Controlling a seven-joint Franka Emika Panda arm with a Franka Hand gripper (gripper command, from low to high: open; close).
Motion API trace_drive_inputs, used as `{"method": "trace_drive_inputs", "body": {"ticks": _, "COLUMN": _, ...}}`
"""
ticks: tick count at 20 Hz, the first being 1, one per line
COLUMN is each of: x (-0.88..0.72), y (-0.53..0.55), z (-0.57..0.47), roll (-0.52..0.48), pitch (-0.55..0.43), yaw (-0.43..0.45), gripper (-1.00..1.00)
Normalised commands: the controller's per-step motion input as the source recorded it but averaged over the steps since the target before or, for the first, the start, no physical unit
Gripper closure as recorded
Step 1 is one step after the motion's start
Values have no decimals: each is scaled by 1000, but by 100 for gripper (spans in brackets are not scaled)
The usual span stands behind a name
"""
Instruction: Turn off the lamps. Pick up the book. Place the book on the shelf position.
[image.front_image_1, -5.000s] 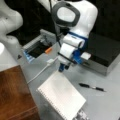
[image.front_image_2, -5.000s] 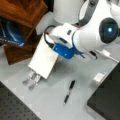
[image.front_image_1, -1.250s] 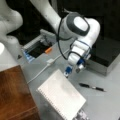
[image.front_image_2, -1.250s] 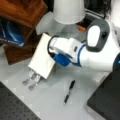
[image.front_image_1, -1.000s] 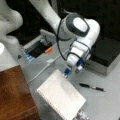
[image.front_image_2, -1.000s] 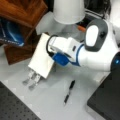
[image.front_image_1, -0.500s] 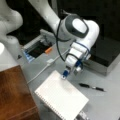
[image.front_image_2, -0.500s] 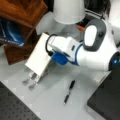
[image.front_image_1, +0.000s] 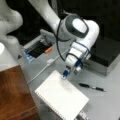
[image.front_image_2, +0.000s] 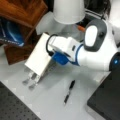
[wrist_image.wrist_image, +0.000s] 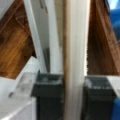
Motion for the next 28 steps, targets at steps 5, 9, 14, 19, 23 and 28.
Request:
{"method": "trace_drive_inputs", "body": {"ticks": 5, "x": 2, "y": 207, "z": 126, "roll": -422, "pitch": -22, "yaw": -104, "gripper": 100}}
{"method": "trace_drive_inputs", "body": {"ticks": 9, "x": 75, "y": 146, "z": 275, "roll": -422, "pitch": 1, "yaw": -36, "gripper": 100}}
{"method": "trace_drive_inputs", "body": {"ticks": 14, "x": 177, "y": 3, "z": 279, "roll": -320, "pitch": 29, "yaw": 8, "gripper": 100}}
{"method": "trace_drive_inputs", "body": {"ticks": 19, "x": 214, "y": -55, "z": 258, "roll": -233, "pitch": 53, "yaw": 20, "gripper": 100}}
{"method": "trace_drive_inputs", "body": {"ticks": 23, "x": 182, "y": 7, "z": 361, "roll": -184, "pitch": 105, "yaw": -8, "gripper": 100}}
{"method": "trace_drive_inputs", "body": {"ticks": 28, "x": 181, "y": 65, "z": 492, "roll": -168, "pitch": 134, "yaw": -53, "gripper": 100}}
